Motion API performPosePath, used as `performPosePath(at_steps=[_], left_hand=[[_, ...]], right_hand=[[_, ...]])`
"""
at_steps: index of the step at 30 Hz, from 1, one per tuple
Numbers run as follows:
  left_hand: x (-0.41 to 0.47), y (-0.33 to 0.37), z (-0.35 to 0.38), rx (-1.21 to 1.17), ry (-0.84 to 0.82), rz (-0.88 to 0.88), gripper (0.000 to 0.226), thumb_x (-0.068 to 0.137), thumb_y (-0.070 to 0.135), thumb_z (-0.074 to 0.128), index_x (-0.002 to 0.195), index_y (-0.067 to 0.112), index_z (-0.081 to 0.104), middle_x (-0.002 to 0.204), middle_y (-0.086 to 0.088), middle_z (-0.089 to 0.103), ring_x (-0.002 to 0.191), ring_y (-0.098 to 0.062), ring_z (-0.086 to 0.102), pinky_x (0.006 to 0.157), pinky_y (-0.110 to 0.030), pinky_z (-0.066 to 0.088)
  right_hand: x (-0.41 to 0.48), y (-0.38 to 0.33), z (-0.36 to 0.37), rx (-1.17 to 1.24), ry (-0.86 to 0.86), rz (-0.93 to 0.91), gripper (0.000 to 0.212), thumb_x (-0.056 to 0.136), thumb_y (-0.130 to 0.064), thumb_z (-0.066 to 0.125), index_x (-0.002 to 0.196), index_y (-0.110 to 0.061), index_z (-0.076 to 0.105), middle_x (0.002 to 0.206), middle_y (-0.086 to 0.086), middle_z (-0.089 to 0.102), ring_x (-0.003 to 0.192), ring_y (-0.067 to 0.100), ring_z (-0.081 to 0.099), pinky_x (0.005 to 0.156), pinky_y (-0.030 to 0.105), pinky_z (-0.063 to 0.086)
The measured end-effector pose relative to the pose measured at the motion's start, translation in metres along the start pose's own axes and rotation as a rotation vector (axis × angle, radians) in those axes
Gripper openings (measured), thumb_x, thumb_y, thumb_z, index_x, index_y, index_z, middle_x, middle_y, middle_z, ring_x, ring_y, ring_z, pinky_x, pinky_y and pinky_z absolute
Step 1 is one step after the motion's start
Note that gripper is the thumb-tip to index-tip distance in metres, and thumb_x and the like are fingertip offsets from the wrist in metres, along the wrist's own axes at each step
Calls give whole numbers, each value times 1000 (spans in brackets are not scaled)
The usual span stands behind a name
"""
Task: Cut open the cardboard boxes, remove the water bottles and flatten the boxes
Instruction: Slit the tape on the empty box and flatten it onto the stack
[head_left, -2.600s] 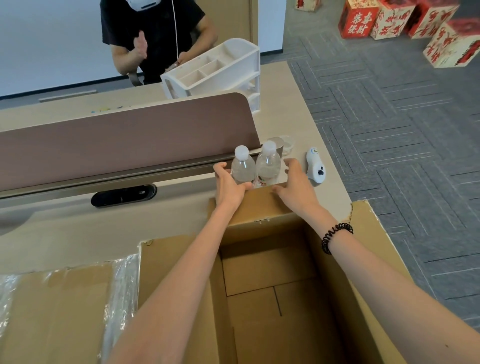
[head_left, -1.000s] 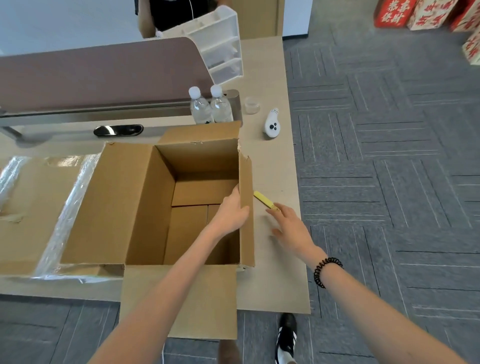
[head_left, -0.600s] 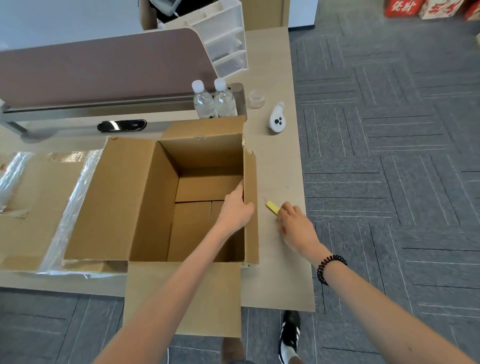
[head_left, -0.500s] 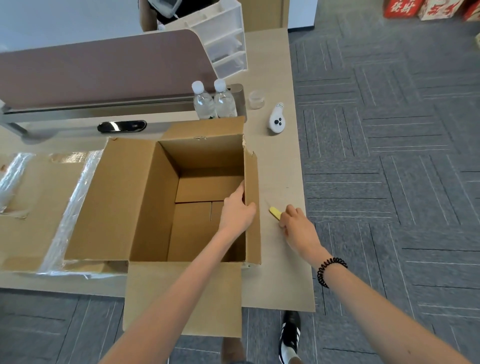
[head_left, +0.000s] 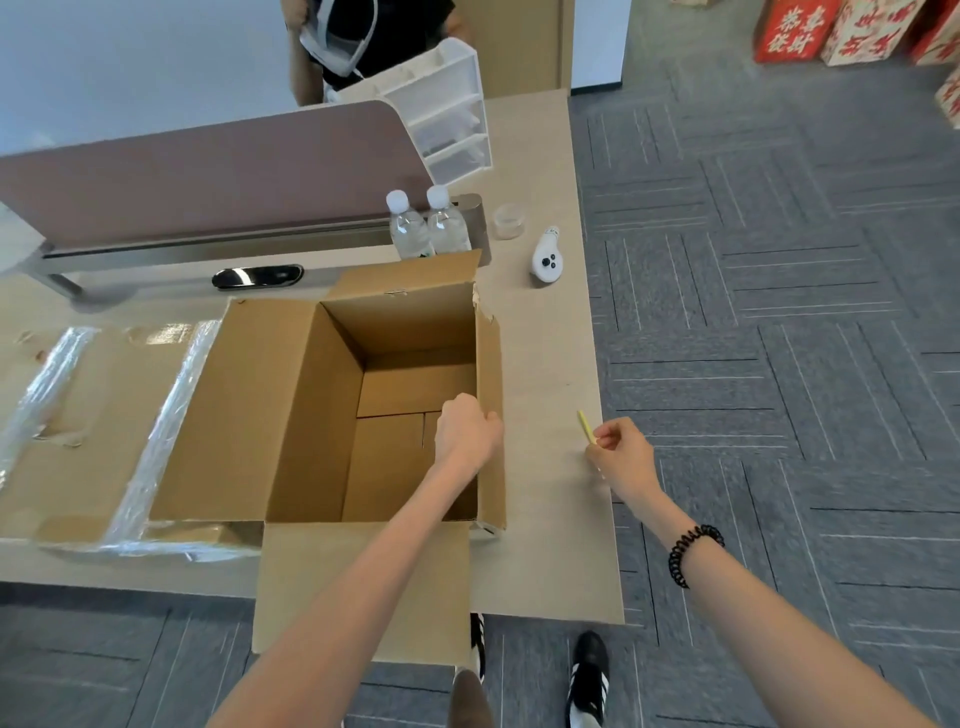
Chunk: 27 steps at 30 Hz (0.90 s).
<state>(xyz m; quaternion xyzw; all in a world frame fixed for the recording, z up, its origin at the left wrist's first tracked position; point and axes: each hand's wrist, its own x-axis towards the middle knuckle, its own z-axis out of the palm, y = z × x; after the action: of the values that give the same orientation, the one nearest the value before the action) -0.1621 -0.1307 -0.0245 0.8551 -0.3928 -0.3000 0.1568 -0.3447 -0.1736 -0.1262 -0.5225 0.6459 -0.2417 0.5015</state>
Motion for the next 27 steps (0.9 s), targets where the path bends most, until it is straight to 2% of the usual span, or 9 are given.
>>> performPosePath(at_steps=[3, 6, 8, 10, 12, 14, 20, 24, 27], left_hand=[[-5, -2, -15, -30, 11, 19, 14, 99, 18, 52, 93, 6, 51, 97, -9, 57, 79, -20, 58, 72, -32, 55], [-13, 1, -37, -147, -19, 53, 18, 99, 22, 55, 104, 5, 54, 105, -6, 60, 85, -16, 60, 67, -22, 50], [-17, 4, -54, -269, -44, 71, 32, 98, 25, 58, 120, 1, 56, 115, -8, 64, 99, -21, 63, 81, -31, 54], [-27, 11, -72, -407, -59, 84, 37, 96, 24, 61, 126, 4, 56, 116, -9, 66, 102, -22, 64, 88, -36, 53], [-36, 15, -87, -550, -70, 84, 34, 95, 23, 64, 124, 7, 59, 112, -6, 68, 99, -19, 65, 85, -35, 53], [-43, 17, -102, -690, -89, 62, 31, 92, 23, 67, 119, 9, 62, 108, -6, 71, 95, -19, 68, 79, -33, 55], [-61, 6, -120, -935, -167, 27, 29, 88, 21, 68, 111, 3, 67, 98, -11, 74, 79, -20, 72, 66, -30, 59], [-67, -7, -121, -1072, -241, -9, 27, 90, 23, 64, 110, 6, 67, 97, -11, 74, 82, -24, 72, 71, -36, 60], [-69, -16, -118, -1179, -258, -55, 27, 88, 22, 64, 107, 3, 67, 95, -13, 74, 82, -26, 72, 79, -42, 59]], right_hand=[[-2, -17, -14, 97, -41, 48, 22, 86, 2, 57, 103, -11, 57, 86, 2, 57, 76, 14, 53, 60, 22, 42], [-2, -32, -21, 136, -96, 55, 26, 88, 3, 52, 108, -11, 60, 83, 4, 61, 73, 14, 56, 62, 25, 45], [-1, -41, -23, 159, -122, 45, 26, 88, 4, 50, 107, -7, 63, 79, 8, 63, 72, 17, 57, 66, 29, 44], [-2, -49, -24, 217, -146, 40, 23, 89, 4, 52, 106, -4, 65, 74, 8, 61, 70, 19, 57, 72, 33, 44], [-2, -58, -25, 300, -159, 36, 17, 92, 3, 55, 105, -2, 64, 76, 7, 59, 67, 18, 57, 77, 39, 47], [-2, -66, -26, 394, -163, 58, 13, 93, 2, 56, 103, 0, 63, 82, 8, 58, 69, 17, 57, 83, 40, 50], [4, -76, -34, 487, -191, 82, 14, 87, 0, 67, 100, -1, 65, 87, 7, 60, 73, 18, 56, 77, 32, 48], [9, -75, -33, 502, -206, 92, 14, 93, -1, 59, 106, 4, 57, 85, 13, 59, 75, 22, 59, 62, 23, 52], [10, -74, -30, 515, -222, 123, 7, 95, -1, 56, 100, 4, 56, 88, 17, 62, 76, 21, 62, 69, 28, 55]])
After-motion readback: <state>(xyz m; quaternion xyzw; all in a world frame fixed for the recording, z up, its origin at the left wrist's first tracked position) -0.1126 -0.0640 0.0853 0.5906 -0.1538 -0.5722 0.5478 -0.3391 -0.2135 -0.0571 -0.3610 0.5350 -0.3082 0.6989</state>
